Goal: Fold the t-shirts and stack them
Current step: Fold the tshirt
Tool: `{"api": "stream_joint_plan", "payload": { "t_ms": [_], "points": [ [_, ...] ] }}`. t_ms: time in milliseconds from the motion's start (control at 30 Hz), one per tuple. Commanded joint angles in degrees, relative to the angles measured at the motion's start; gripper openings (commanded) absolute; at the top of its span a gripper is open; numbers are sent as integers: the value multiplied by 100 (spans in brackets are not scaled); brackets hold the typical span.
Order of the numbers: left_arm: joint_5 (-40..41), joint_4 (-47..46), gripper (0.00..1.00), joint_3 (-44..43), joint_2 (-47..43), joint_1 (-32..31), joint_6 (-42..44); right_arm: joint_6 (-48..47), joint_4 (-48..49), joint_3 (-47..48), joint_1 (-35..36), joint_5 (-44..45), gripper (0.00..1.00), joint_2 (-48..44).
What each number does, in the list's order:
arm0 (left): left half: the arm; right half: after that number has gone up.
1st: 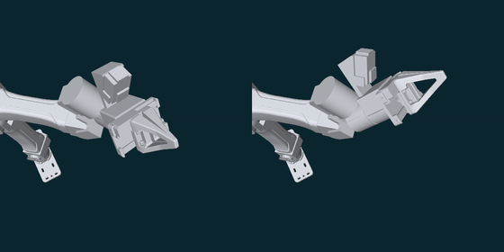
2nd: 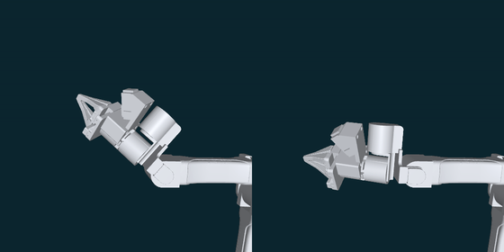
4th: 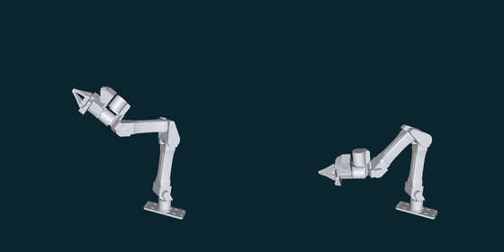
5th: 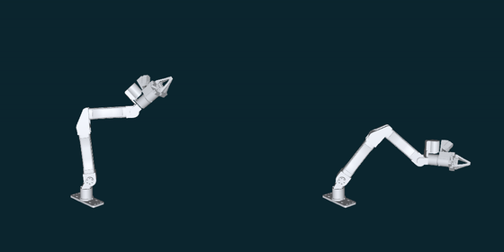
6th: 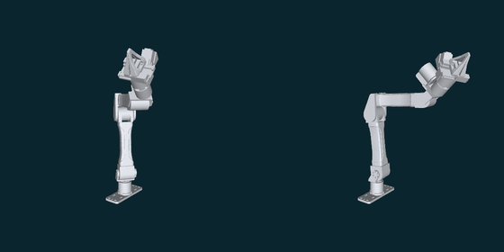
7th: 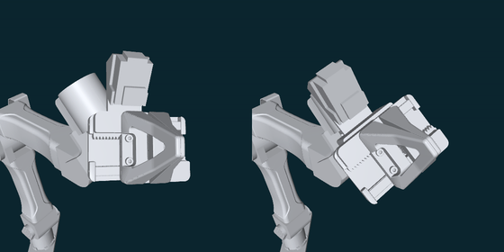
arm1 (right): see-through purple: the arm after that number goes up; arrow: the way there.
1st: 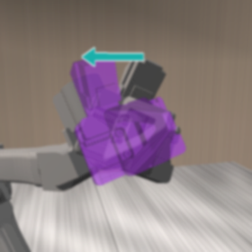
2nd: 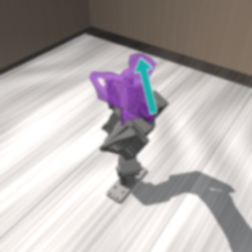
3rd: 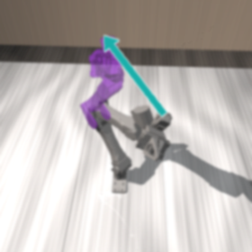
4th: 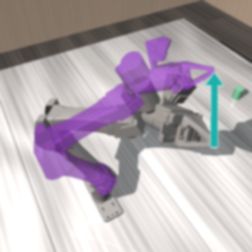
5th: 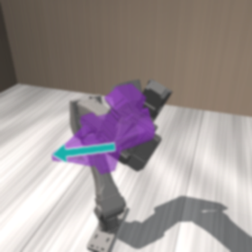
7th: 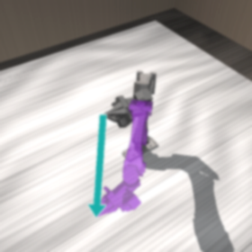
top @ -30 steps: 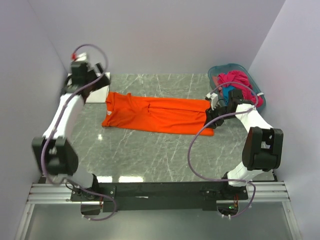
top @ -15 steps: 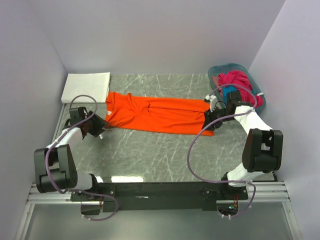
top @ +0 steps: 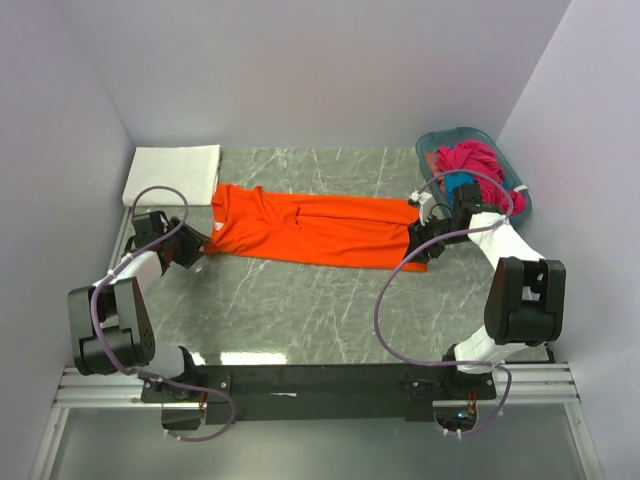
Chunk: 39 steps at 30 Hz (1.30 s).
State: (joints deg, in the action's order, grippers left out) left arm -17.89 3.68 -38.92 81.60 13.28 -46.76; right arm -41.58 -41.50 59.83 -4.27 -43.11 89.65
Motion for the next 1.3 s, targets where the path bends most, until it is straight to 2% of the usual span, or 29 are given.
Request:
{"api": "stream_joint_plan", "payload": {
  "t_ms": [0,300,433,467,633,833,1267],
  "points": [
    [-162,-236,54,-134,22,8,0,36,115,2,5,-48,50,-176],
    [-171,-298,45,-362,567,17,88,45,89,11,-3,-22,50,-237],
    [-119,-324,26,-397,611,17,150,89,98,2,-21,74,50,-246],
    [-75,-307,17,-424,585,17,159,193,176,-7,-30,240,50,-246],
    [127,-245,5,-468,286,17,273,792,502,-16,-223,962,50,-193],
    [102,-245,3,-424,145,8,370,1109,502,-59,-478,1489,50,53],
    [-83,-333,2,-406,224,8,326,1477,660,-33,-390,1780,50,879]
  ]
}}
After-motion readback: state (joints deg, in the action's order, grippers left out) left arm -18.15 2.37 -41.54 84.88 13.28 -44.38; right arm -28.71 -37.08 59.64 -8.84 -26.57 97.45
